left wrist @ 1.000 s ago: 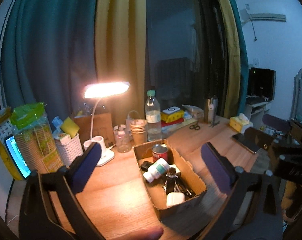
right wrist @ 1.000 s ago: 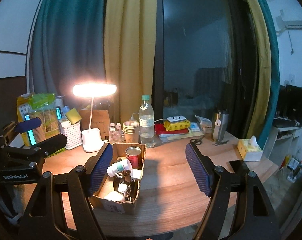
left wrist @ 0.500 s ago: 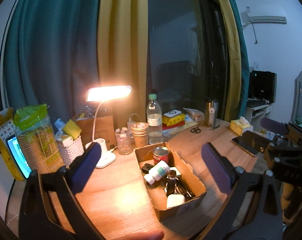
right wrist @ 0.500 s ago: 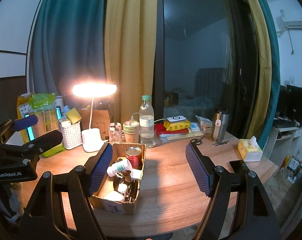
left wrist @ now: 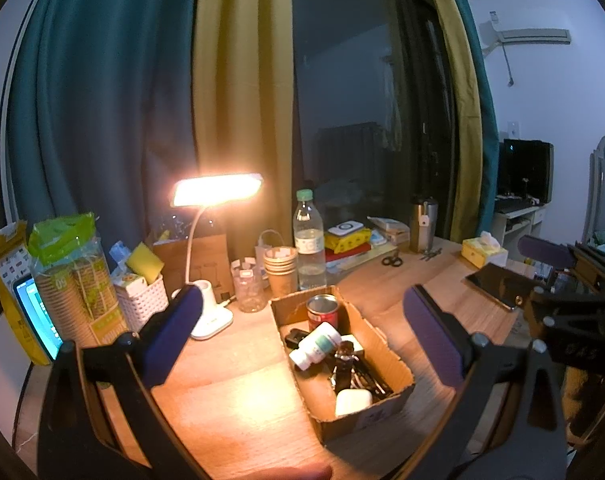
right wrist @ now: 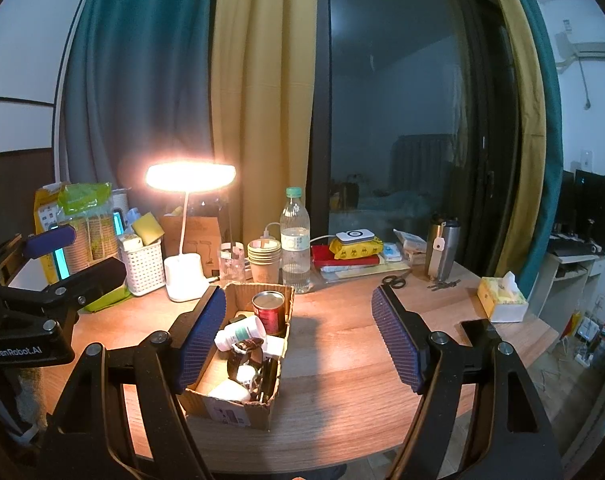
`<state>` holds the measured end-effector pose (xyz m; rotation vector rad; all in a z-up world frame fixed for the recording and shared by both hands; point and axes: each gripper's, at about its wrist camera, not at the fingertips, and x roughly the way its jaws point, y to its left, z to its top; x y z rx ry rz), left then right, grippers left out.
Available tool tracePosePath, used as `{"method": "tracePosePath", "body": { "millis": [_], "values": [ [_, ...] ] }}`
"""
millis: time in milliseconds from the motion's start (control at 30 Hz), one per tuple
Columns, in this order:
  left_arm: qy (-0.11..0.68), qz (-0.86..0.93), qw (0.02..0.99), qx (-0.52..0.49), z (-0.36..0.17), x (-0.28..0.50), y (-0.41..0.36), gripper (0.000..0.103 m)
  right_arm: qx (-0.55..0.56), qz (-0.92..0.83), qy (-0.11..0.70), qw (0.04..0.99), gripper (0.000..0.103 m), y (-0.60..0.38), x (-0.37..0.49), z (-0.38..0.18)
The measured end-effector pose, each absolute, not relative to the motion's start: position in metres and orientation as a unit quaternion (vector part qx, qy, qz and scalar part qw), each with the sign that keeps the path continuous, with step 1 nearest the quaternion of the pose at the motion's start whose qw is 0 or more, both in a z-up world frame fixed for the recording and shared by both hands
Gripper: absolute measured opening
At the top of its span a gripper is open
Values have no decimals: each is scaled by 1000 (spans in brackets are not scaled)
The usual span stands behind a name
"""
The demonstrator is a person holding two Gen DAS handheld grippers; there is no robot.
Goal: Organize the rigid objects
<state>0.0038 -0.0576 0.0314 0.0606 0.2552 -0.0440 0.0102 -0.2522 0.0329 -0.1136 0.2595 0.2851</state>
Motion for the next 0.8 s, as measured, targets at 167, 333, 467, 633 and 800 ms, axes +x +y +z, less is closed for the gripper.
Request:
{"method": "tracePosePath", "body": {
  "millis": [167, 333, 467, 633, 800],
  "values": [
    [127, -22, 991, 32, 31, 3, -59, 101, -57, 142, 129, 980, 78, -252, 10, 33],
    [127, -22, 991, 32, 31, 3, -59, 101, -56, 142, 129, 980, 78, -252, 10, 33],
    [126, -21, 991, 32, 31, 3, -58, 101, -57, 143, 130, 980, 78, -252, 10, 33],
    [128, -22, 991, 30, 30, 3, -58, 101, -57, 142, 130, 980, 78, -252, 10, 33],
    [129, -20, 991, 30, 29, 3, -58, 101, -57, 142, 131, 980, 78, -252, 10, 32]
  ]
}}
